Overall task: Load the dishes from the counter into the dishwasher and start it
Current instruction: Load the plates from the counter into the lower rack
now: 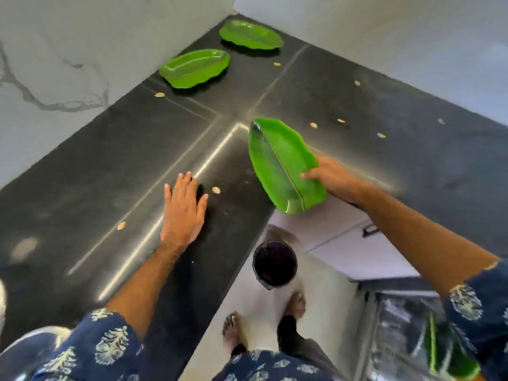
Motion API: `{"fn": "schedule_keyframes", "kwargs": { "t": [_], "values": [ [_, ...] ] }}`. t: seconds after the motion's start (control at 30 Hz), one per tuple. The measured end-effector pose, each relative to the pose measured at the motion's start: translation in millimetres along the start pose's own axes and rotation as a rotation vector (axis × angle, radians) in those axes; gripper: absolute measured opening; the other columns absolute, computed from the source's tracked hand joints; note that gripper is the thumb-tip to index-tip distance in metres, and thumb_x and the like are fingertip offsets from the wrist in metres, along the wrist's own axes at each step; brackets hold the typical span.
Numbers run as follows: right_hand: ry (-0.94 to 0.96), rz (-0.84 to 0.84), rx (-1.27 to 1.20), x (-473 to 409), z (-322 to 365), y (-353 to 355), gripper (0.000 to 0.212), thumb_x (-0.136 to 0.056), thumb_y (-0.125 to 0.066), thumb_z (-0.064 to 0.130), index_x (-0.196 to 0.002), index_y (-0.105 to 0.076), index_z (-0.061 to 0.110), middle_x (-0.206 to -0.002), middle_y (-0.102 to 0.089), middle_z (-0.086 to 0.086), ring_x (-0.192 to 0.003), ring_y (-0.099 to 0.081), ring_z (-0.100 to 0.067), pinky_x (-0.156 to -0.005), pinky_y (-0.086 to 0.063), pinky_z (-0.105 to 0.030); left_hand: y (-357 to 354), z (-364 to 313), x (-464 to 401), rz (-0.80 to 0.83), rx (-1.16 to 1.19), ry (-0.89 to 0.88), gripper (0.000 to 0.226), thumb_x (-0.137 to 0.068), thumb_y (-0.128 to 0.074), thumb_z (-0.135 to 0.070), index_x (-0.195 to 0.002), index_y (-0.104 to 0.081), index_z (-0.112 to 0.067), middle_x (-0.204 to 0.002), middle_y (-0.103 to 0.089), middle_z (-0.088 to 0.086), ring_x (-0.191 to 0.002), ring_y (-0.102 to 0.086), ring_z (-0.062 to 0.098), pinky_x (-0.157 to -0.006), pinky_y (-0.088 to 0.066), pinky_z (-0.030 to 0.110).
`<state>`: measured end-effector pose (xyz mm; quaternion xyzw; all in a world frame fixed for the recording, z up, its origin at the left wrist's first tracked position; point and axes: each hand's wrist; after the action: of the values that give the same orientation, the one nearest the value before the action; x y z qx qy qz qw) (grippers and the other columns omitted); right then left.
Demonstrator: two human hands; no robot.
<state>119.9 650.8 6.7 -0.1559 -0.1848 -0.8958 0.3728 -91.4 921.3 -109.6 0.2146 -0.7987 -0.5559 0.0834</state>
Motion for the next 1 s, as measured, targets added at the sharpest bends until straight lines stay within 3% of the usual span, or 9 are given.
{"fn": "schedule_keyframes", "kwargs": {
  "t": [0.17, 0.37, 0.5, 0.57, 0.63, 0.7, 0.8, 0.9, 1.0],
  "values": [
    [-0.102, -0.177, -0.06, 128.2, -64.8, 31.9, 0.044, -0.09, -0.05, -0.016, -0.127, -0.057, 0.006, -0.107, -0.067, -0.006, -0.081, -0.068, -0.007, -0.082, -0.055, -0.029, -9.9, -64.2, 6.1, 0.074, 0.051, -0.372, 0.051, -0.103, -0.033, -0.037, -0.148, -0.041, -0.014, -0.16, -0.033, 0.008, -0.153, -0.02, 0.024, -0.124, -0.005, 0.054],
    [-0.265, -0.449, -0.135, 276.4, -162.1, 61.7, 0.06, -0.081, -0.044, -0.025, -0.135, -0.051, 0.001, -0.117, -0.063, -0.014, -0.1, -0.06, -0.022, -0.094, -0.049, -0.039, -58.2, -225.6, 41.9, 0.328, 0.158, -0.891, 0.05, -0.096, -0.038, -0.026, -0.142, -0.05, -0.009, -0.157, -0.036, 0.013, -0.151, -0.024, 0.03, -0.123, -0.01, 0.057],
    [-0.462, -0.506, -0.14, 388.3, -248.1, 69.1, 0.059, -0.082, -0.046, -0.017, -0.129, -0.055, 0.019, -0.104, -0.069, -0.01, -0.085, -0.065, -0.02, -0.076, -0.054, -0.036, -96.1, -322.5, 92.4, 0.48, 0.185, -1.094, 0.047, -0.092, -0.037, -0.017, -0.134, -0.057, -0.008, -0.154, -0.041, 0.015, -0.147, -0.032, 0.032, -0.124, -0.013, 0.052],
    [-0.576, -0.55, -0.095, 441.9, -295.4, 70.6, 0.056, -0.084, -0.05, -0.01, -0.131, -0.055, 0.019, -0.097, -0.068, -0.013, -0.078, -0.062, -0.021, -0.07, -0.052, -0.036, -119.0, -368.1, 125.9, 0.583, 0.19, -1.171, 0.042, -0.092, -0.044, -0.009, -0.131, -0.059, -0.008, -0.149, -0.046, 0.015, -0.141, -0.04, 0.032, -0.122, -0.02, 0.047],
    [-0.633, -0.569, -0.061, 481.4, -339.1, 70.1, 0.056, -0.087, -0.049, -0.007, -0.139, -0.05, 0.016, -0.102, -0.065, -0.014, -0.075, -0.058, -0.014, -0.064, -0.049, -0.025, -143.4, -408.3, 161.1, 0.711, 0.168, -1.209, 0.042, -0.09, -0.051, -0.001, -0.13, -0.059, -0.008, -0.146, -0.048, 0.013, -0.135, -0.045, 0.031, -0.117, -0.031, 0.042],
    [-0.649, -0.59, -0.065, 504.4, -381.5, 70.7, 0.058, -0.091, -0.046, -0.004, -0.146, -0.043, 0.015, -0.123, -0.062, -0.016, -0.088, -0.062, -0.011, -0.069, -0.048, -0.015, -170.2, -442.6, 194.9, 0.841, 0.105, -1.218, 0.043, -0.09, -0.053, 0.002, -0.132, -0.057, -0.007, -0.143, -0.048, 0.013, -0.133, -0.046, 0.029, -0.112, -0.035, 0.038],
    [-0.683, -0.632, -0.041, 520.1, -447.2, 70.0, 0.054, -0.091, -0.046, 0.002, -0.143, -0.042, 0.013, -0.134, -0.057, -0.021, -0.116, -0.059, -0.032, -0.093, -0.049, -0.037, -219.0, -485.9, 241.5, 1.024, 0.051, -1.144, 0.043, -0.093, -0.054, 0.001, -0.135, -0.052, -0.005, -0.136, -0.048, 0.014, -0.128, -0.049, 0.029, -0.111, -0.034, 0.037],
    [-0.71, -0.663, -0.039, 515.3, -502.4, 64.8, 0.046, -0.091, -0.046, 0.006, -0.136, -0.044, 0.016, -0.125, -0.061, -0.02, -0.112, -0.061, -0.036, -0.09, -0.05, -0.042, -270.6, -517.5, 270.3, 1.109, 0.009, -0.997, 0.043, -0.098, -0.054, -0.007, -0.141, -0.047, -0.011, -0.141, -0.045, 0.008, -0.129, -0.047, 0.021, -0.109, -0.03, 0.024],
    [-0.693, -0.722, -0.058, 500.6, -557.6, 55.7, 0.056, -0.087, -0.044, 0.0, -0.14, -0.04, 0.018, -0.127, -0.058, -0.015, -0.113, -0.059, -0.036, -0.089, -0.049, -0.042, -334.6, -540.5, 285.5, 1.15, 0.008, -0.895, 0.046, -0.1, -0.054, -0.01, -0.144, -0.044, -0.01, -0.146, -0.043, 0.009, -0.137, -0.043, 0.022, -0.111, -0.027, 0.023]
  ]
}}
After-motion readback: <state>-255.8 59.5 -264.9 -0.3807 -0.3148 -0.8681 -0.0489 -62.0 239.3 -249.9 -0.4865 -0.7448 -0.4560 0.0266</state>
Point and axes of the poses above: each hand's wrist, its own x-axis away from the middle knuckle, its own y-axis out of the back of the hand, z = x × y
